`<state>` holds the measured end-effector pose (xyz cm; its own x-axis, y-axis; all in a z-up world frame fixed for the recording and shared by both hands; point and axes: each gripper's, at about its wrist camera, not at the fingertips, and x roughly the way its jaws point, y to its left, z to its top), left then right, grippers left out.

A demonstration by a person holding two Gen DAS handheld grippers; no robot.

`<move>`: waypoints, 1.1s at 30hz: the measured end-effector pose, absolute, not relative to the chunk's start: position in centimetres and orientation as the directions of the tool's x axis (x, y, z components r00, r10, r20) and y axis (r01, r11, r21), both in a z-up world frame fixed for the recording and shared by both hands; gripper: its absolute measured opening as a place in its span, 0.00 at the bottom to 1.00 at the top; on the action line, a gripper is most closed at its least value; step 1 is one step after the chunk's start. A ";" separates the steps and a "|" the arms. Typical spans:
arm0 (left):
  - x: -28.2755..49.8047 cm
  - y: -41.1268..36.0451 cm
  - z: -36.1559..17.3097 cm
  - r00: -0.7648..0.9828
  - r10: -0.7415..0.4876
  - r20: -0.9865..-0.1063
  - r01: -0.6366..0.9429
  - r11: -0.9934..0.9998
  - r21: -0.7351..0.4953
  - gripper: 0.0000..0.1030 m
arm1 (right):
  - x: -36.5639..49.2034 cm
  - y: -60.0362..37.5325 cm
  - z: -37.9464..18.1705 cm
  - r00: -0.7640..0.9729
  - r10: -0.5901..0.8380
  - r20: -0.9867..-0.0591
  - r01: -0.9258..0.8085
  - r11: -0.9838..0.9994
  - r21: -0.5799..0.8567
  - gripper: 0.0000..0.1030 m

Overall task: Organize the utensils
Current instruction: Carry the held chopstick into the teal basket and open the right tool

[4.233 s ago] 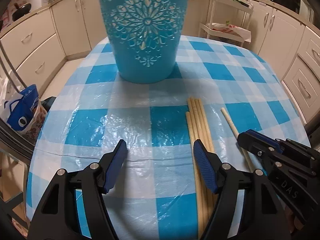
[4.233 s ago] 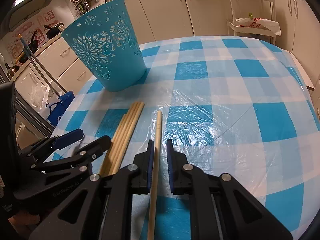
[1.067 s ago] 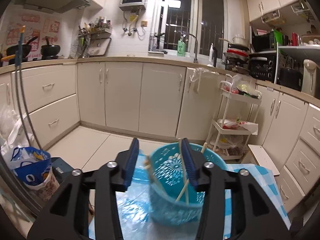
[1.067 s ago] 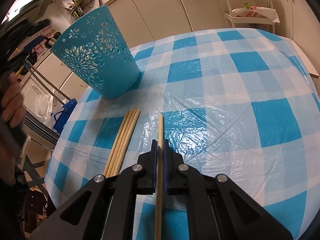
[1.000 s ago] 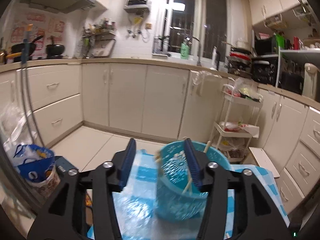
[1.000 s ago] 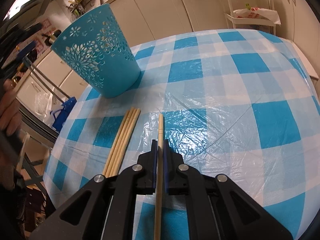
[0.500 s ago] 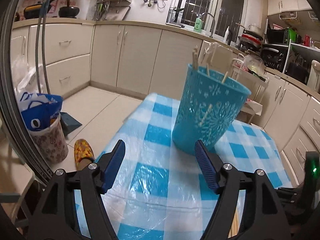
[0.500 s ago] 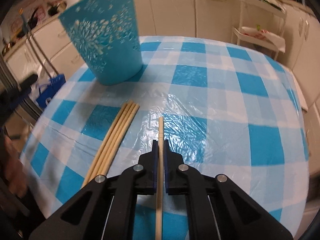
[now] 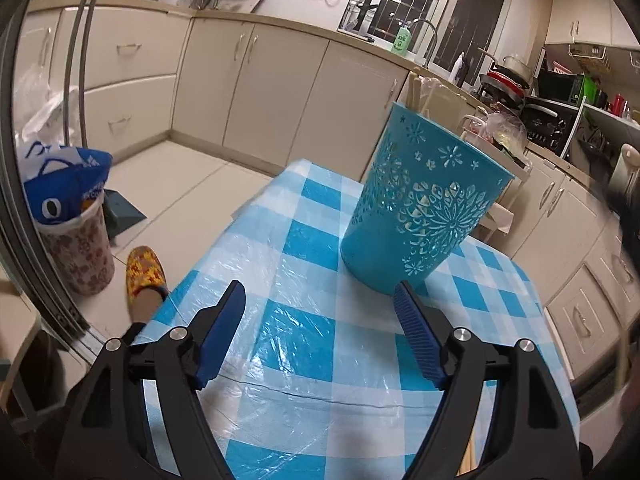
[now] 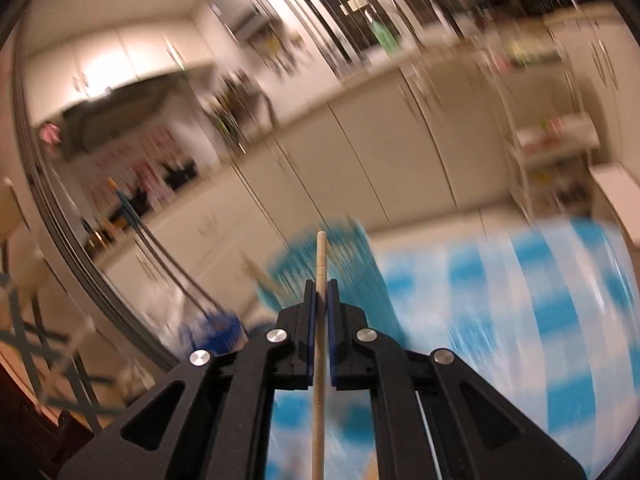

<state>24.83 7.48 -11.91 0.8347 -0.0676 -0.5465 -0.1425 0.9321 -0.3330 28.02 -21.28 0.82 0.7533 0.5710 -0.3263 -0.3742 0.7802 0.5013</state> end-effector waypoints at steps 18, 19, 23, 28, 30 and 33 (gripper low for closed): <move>25.1 8.1 -12.8 0.825 -0.155 -0.544 -0.104 0.904 -0.415 0.71 | 39.6 -11.8 3.6 0.910 0.359 -0.207 -0.289 0.908 0.304 0.06; 25.1 8.1 -12.9 0.824 -0.157 -0.545 -0.104 0.903 -0.416 0.71 | 39.5 -11.7 3.2 0.907 0.357 -0.223 -0.288 0.912 0.292 0.06; 25.2 8.2 -13.0 0.820 -0.159 -0.550 -0.108 0.901 -0.421 0.71 | 38.9 -11.6 2.3 0.895 0.371 -0.248 -0.302 0.913 0.275 0.11; 25.2 8.4 -13.1 0.818 -0.148 -0.555 -0.122 0.899 -0.420 0.71 | 35.2 -13.7 2.9 0.892 0.389 -0.230 -0.316 0.900 0.300 0.12; 25.1 8.4 -13.1 0.817 -0.140 -0.559 -0.132 0.899 -0.418 0.71 | 32.8 -15.0 2.8 0.893 0.391 -0.224 -0.316 0.898 0.307 0.21; 25.1 8.4 -13.1 0.816 -0.128 -0.563 -0.143 0.899 -0.413 0.71 | 28.3 -17.2 1.1 0.900 0.358 -0.248 -0.286 0.915 0.284 0.34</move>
